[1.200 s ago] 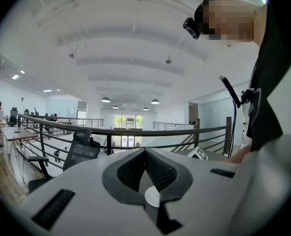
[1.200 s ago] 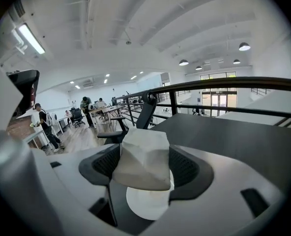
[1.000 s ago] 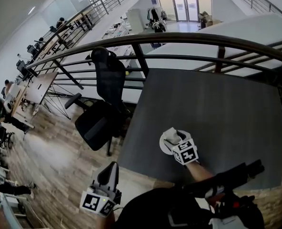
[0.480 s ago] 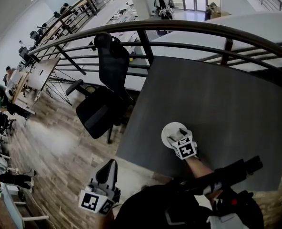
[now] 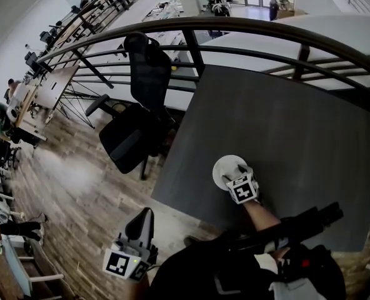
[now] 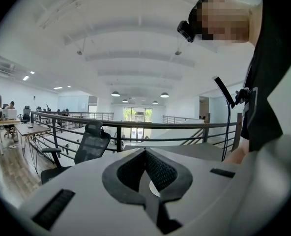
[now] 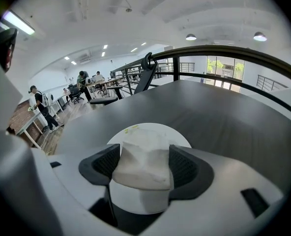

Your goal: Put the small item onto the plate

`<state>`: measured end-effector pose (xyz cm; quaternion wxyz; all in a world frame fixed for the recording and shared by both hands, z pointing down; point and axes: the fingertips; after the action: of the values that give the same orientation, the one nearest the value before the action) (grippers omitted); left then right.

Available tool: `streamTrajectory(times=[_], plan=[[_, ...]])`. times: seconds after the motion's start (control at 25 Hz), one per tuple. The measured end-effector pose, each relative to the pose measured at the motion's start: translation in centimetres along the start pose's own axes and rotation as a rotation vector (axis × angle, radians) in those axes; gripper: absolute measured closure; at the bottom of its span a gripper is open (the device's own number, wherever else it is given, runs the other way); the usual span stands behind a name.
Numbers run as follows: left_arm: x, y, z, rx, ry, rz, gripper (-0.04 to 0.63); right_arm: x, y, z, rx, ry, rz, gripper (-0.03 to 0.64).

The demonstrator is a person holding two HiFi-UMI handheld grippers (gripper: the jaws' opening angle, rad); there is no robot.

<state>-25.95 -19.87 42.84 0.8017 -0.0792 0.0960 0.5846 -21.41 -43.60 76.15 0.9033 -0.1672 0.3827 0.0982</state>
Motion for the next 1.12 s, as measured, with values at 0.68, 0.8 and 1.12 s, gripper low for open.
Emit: streamTrajectory(times=[0.68, 0.8, 1.12], plan=[[0.6, -0.1, 0.3, 0.003, 0.007, -0.014, 0.591, -1.3, -0.7, 1.2, 0.115, 0.069, 0.082, 0.298], [0.9, -0.1, 0.4, 0.005, 0.009, -0.017, 0.591, -1.5, -0.4, 1.5, 0.108, 0.082, 0.065, 0.298], [1.5, 0.0, 0.6, -0.009, 0.007, -0.029, 0.591, -1.9, -0.7, 1.2, 0.107, 0.052, 0.053, 0.297]])
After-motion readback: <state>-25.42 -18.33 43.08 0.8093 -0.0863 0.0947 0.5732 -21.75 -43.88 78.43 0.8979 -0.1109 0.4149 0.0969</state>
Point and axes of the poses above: the fingertips, and each gripper's own axes: x backward along the fingers, y to its left, z out of its underside, and after that the axes turned 5 degrees about -x, right-handed
